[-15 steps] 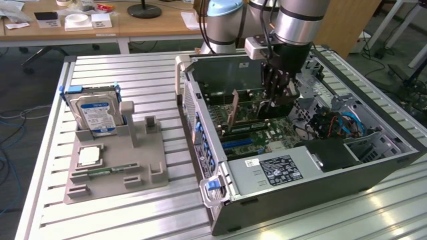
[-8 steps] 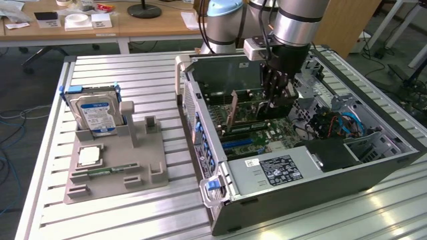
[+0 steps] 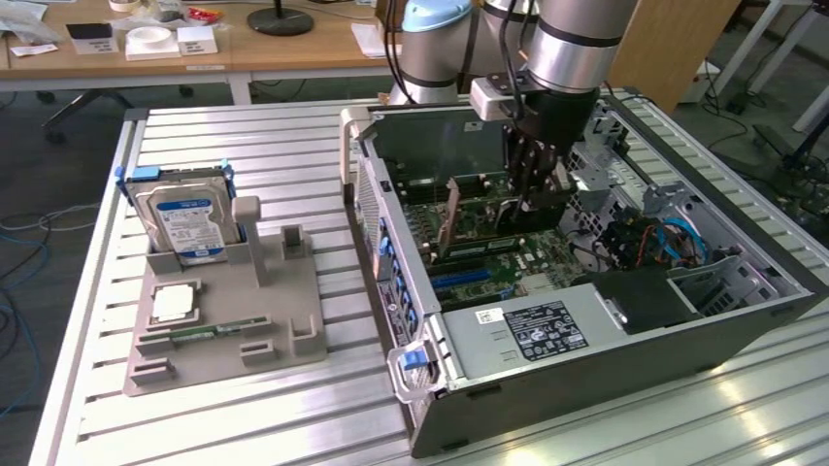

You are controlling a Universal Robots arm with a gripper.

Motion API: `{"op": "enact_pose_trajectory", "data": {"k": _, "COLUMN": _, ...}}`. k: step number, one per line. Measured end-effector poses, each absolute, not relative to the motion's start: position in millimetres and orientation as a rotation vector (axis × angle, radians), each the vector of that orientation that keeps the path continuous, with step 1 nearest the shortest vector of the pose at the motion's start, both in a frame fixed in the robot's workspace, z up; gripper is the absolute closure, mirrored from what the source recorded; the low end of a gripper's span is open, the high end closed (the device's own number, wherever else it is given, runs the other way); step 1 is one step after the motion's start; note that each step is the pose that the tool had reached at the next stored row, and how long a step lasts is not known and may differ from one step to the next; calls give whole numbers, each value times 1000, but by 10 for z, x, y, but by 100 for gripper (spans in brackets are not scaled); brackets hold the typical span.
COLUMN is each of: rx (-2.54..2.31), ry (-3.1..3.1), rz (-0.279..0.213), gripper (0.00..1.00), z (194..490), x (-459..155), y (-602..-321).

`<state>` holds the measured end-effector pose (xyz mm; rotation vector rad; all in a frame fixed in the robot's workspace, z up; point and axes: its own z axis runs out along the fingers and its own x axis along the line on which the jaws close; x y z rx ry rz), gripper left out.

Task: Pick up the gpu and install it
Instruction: 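Insert the gpu into the slot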

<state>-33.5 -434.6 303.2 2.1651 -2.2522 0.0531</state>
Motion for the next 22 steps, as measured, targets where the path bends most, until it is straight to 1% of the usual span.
{"op": "enact_pose_trajectory", "data": {"k": 22, "rx": 2165, "ry": -2252, "rz": 53, "gripper": 73, "z": 2951, "x": -434, "y": -4408}}
